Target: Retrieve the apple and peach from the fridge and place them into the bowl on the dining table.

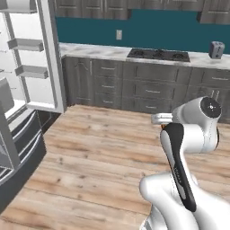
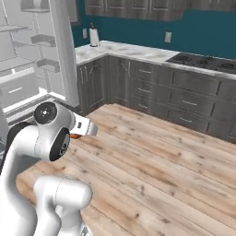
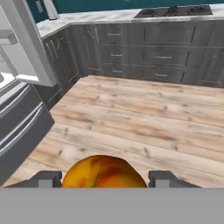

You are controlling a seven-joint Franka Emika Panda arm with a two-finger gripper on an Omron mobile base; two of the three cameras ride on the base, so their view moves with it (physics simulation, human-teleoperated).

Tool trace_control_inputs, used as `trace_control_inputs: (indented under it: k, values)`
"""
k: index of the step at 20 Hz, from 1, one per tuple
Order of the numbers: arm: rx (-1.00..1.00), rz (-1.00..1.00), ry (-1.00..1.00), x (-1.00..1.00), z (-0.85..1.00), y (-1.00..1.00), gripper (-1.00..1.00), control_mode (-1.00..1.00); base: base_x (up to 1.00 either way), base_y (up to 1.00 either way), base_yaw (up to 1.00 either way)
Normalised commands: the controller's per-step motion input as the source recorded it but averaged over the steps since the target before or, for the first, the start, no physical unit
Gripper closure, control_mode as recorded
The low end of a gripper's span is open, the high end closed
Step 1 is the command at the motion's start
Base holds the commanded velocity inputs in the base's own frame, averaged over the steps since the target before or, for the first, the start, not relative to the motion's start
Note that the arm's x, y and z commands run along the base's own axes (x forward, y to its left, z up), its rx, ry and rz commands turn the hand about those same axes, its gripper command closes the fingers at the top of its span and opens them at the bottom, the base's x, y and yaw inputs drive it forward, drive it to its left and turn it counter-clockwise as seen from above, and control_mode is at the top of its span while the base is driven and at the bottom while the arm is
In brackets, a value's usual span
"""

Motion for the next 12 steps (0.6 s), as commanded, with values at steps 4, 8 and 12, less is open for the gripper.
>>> trace_control_inputs:
  k: [4,8,12]
  values:
    - [0.0,0.0,0.0,0.0,0.0,0.0,1.0,1.0,-1.0,0.01,-0.39]
    - [0.0,0.0,0.0,0.0,0.0,0.0,1.0,1.0,-0.97,0.0,-0.38]
    - [0.0,0.0,0.0,0.0,0.0,0.0,1.0,1.0,-0.73,-0.12,-0.33]
